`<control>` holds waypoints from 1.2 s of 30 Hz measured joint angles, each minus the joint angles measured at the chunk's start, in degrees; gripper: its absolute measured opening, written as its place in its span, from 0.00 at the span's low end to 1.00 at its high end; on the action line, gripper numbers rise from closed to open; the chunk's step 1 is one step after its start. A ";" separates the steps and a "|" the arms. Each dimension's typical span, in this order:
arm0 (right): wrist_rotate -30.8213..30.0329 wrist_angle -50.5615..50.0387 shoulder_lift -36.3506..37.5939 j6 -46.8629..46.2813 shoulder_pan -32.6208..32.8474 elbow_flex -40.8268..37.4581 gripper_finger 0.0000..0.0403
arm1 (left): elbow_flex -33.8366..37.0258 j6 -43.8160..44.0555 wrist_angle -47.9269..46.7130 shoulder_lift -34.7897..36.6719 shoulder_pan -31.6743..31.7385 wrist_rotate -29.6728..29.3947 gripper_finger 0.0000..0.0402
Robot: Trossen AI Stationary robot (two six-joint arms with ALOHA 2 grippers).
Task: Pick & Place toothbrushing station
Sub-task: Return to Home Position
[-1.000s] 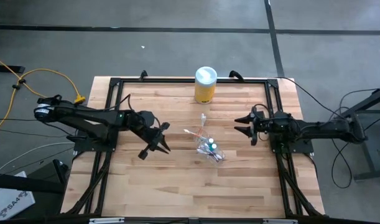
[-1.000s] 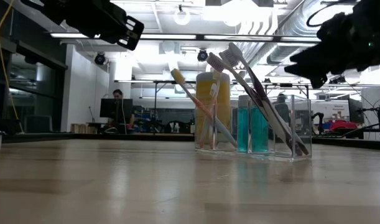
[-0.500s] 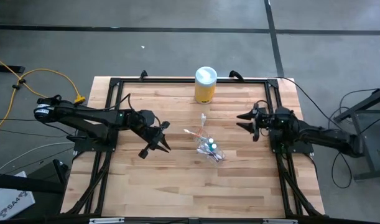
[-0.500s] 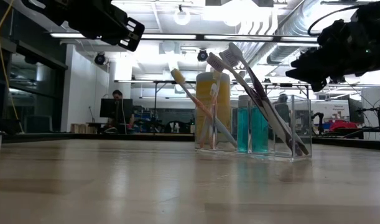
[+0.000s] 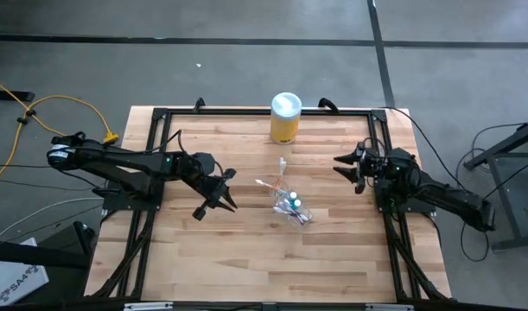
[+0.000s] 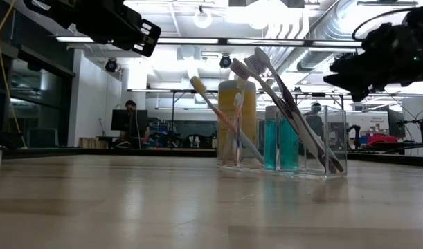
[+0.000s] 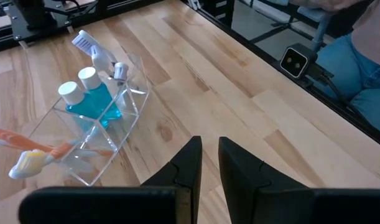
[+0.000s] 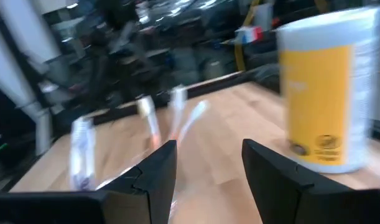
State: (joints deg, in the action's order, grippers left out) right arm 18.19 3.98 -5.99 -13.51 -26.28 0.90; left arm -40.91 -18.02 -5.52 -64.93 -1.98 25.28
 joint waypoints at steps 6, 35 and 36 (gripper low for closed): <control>-12.04 -1.97 3.22 -1.25 0.00 -0.37 0.43 | 0.00 -0.02 0.00 0.00 0.00 -0.02 0.12; -18.05 -3.31 3.71 0.60 0.02 -0.48 0.43 | -0.02 1.33 0.00 0.00 0.00 0.00 0.12; -18.05 -3.31 3.69 0.85 0.02 -0.48 0.43 | -0.02 1.33 0.00 0.00 0.00 0.00 0.12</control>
State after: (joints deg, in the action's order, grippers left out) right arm 0.14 0.67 -2.30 -12.66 -26.26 0.43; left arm -40.93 -16.69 -5.52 -64.93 -1.98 25.28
